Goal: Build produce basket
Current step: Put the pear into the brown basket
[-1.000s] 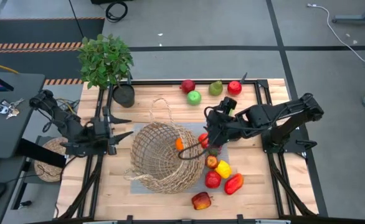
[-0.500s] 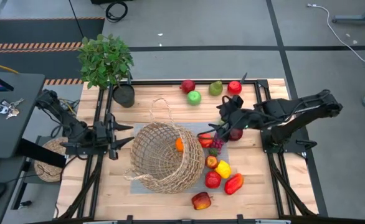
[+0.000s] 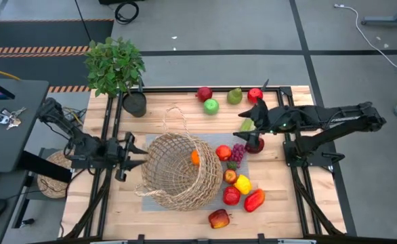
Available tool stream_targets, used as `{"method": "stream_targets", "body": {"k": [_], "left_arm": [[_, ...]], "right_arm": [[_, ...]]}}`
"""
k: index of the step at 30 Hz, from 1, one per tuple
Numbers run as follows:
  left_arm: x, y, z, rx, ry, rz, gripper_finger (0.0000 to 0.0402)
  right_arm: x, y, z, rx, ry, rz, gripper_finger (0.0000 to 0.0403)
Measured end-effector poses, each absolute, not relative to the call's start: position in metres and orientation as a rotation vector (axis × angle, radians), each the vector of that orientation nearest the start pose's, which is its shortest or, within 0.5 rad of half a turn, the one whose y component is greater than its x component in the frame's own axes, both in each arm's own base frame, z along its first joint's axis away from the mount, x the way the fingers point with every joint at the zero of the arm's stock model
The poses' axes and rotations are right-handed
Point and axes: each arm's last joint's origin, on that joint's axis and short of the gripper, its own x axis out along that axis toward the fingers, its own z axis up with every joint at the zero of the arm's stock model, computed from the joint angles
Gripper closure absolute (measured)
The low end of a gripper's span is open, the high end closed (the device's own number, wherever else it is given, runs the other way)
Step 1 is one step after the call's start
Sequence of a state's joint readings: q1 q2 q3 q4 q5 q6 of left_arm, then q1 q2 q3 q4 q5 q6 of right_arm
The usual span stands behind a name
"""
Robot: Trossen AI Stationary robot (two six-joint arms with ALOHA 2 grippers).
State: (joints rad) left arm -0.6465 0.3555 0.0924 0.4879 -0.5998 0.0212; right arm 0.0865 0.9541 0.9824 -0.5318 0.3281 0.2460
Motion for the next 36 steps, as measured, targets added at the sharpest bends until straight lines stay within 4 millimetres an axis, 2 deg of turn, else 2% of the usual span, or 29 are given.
{"method": "stream_targets", "body": {"k": [10, 17, 21, 27, 34, 36], "left_arm": [[0.097, -0.033, 0.199, -0.122, -0.301, -0.015, 0.0322], [0.097, -0.033, 0.198, -0.132, -0.302, -0.131, 0.0342], [0.097, -0.034, 0.197, -0.112, -0.288, -0.181, 0.0339], [0.1, -0.033, 0.19, -0.06, -0.215, -0.125, 0.0345], [0.102, -0.027, 0.188, -0.067, -0.205, -0.07, 0.0366], [0.102, -0.027, 0.189, -0.054, -0.215, -0.061, 0.0373]], "right_arm": [[0.166, -0.013, 0.299, 0.215, 0.376, -0.207, 0.0011], [0.167, -0.031, 0.276, 0.175, 0.284, -0.217, 0.0011], [0.171, -0.04, 0.273, 0.143, 0.249, -0.215, 0.0011], [0.179, -0.046, 0.277, 0.067, 0.173, -0.21, 0.0011], [0.184, -0.045, 0.277, 0.132, 0.162, -0.134, 0.0011], [0.184, -0.047, 0.283, 0.139, 0.172, -0.147, 0.0011]]}}
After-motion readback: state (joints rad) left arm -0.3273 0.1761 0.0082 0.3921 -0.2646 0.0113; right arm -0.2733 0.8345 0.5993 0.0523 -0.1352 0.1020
